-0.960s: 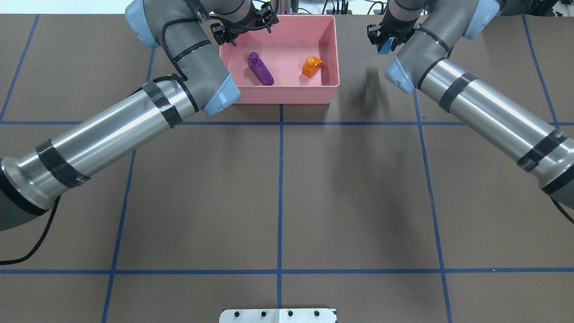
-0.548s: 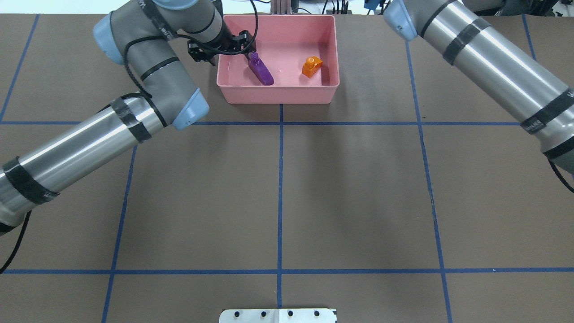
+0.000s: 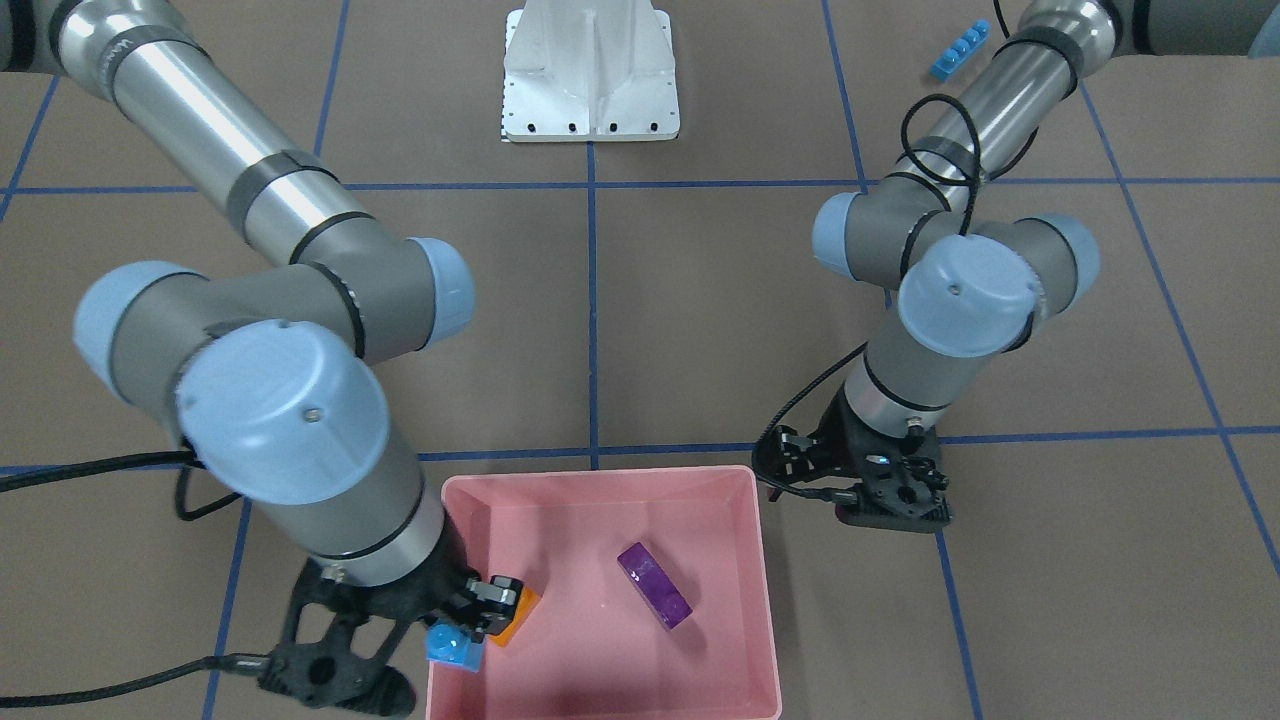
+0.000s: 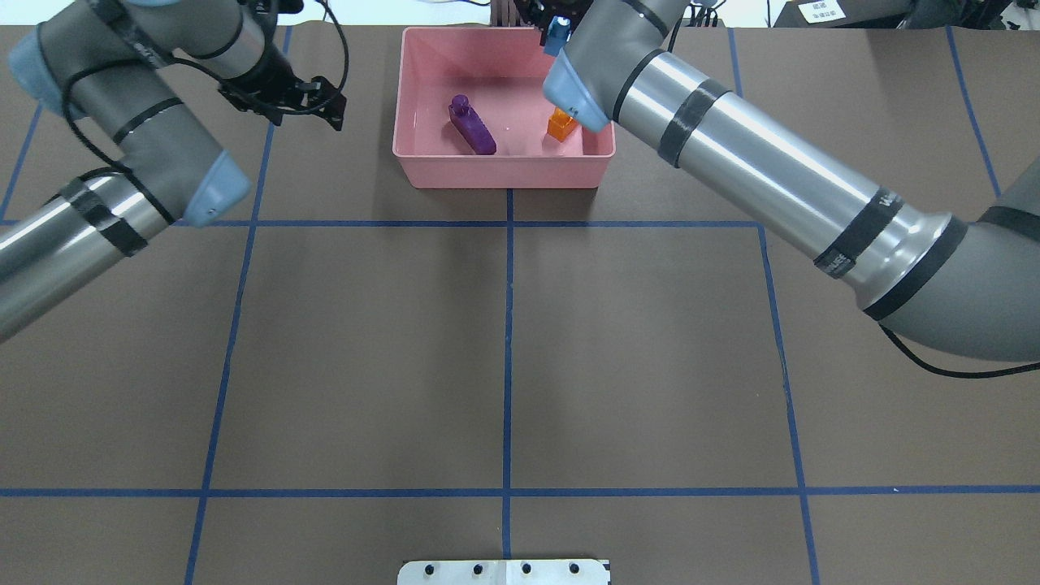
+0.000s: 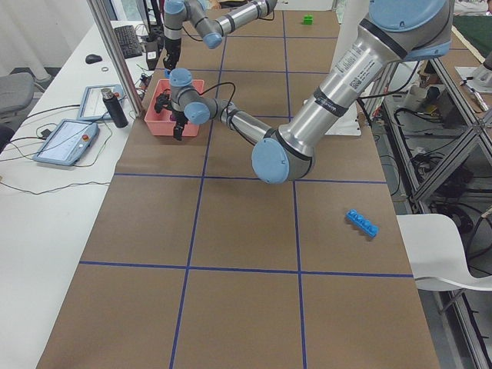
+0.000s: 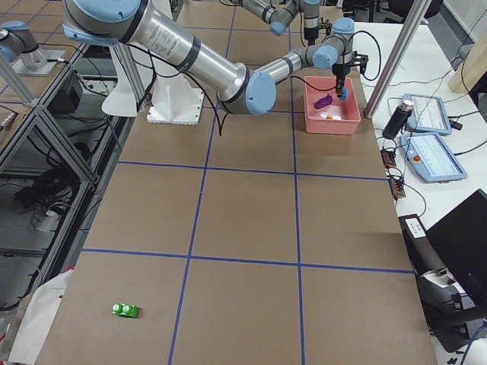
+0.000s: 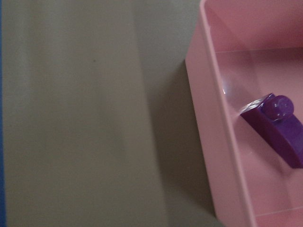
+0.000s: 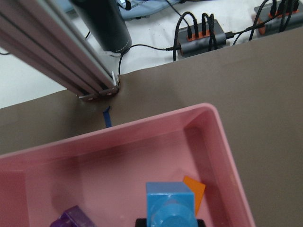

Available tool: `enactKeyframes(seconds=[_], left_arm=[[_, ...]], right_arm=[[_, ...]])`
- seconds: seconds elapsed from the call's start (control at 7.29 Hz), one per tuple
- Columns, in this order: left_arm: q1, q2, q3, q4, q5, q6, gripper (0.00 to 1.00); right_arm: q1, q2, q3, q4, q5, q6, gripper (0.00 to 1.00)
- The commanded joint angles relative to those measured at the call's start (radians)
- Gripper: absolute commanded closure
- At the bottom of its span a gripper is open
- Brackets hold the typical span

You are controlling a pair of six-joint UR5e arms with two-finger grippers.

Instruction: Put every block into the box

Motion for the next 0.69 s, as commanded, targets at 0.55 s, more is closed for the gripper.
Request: enactKeyframes(seconds=[0.55], left_arm=[[-0.017,0.614,-0.592,-0.007,-0.048,0.037,0.00]], right_arm=[[-0.067,-0.076,0.320,-0.359,-0.008,-0.034,0.00]])
